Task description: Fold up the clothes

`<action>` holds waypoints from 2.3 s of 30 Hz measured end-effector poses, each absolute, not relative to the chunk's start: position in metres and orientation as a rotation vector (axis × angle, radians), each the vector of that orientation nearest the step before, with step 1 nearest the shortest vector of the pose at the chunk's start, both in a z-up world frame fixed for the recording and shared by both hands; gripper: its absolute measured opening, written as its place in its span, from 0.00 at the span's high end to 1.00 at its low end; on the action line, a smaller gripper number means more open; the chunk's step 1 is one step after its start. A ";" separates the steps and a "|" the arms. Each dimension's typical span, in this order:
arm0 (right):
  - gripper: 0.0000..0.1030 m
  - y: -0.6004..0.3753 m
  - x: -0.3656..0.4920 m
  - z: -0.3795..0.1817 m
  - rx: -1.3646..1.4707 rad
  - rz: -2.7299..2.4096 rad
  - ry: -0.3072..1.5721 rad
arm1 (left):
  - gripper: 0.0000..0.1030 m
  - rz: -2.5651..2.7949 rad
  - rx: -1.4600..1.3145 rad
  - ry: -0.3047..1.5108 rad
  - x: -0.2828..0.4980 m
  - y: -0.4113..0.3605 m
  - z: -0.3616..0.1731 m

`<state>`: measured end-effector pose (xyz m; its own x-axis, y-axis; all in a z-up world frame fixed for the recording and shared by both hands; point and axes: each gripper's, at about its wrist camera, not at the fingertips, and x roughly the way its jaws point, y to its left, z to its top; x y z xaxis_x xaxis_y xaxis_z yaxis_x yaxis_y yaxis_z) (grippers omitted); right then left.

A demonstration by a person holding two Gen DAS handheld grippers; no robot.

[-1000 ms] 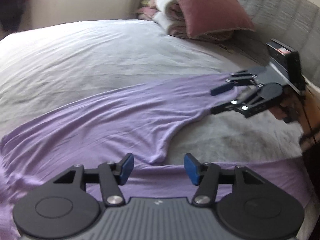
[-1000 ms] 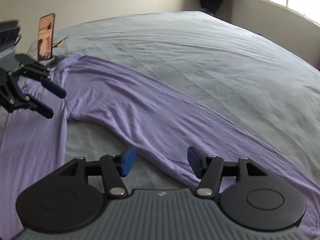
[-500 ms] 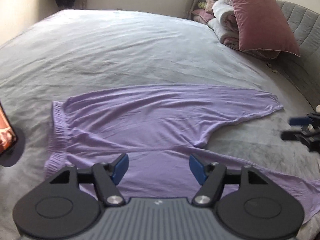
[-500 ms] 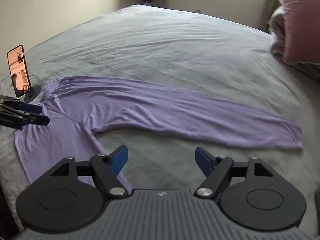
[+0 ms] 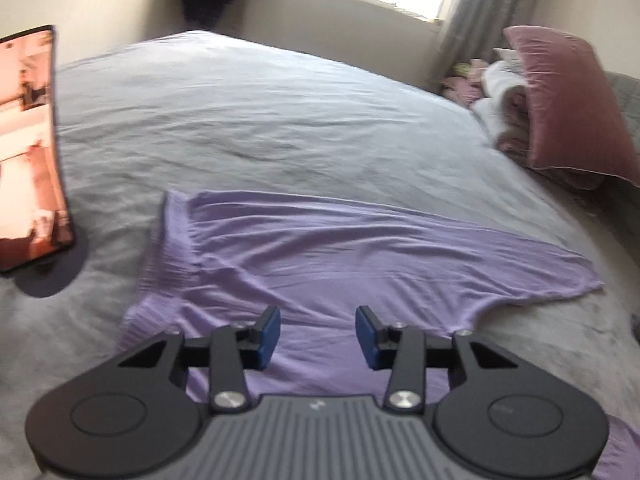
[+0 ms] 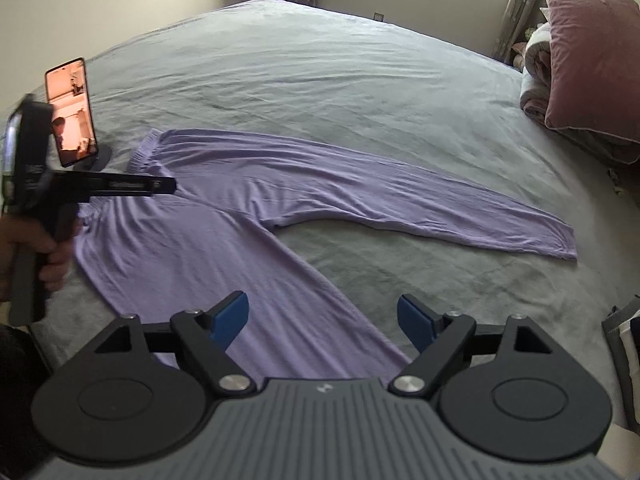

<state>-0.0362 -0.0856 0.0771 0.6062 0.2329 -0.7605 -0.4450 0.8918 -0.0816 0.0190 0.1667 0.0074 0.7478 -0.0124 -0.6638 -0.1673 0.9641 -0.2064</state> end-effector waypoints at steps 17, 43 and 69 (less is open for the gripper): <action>0.03 -0.013 0.007 0.057 -0.331 0.489 0.767 | 0.75 0.180 -0.400 0.737 0.030 0.210 -0.006; 0.15 0.104 0.151 -0.005 -0.461 0.775 0.661 | 0.97 0.201 -0.392 0.753 0.021 0.237 -0.016; 0.97 0.108 0.183 -0.017 -0.342 0.767 0.843 | 0.97 0.194 -0.525 0.799 0.032 0.258 -0.029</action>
<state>0.1834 0.1077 -0.0172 0.4242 0.4702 -0.7739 -0.7261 0.6873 0.0195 0.0318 0.2582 -0.0289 0.6882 -0.0293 -0.7250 -0.3582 0.8552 -0.3745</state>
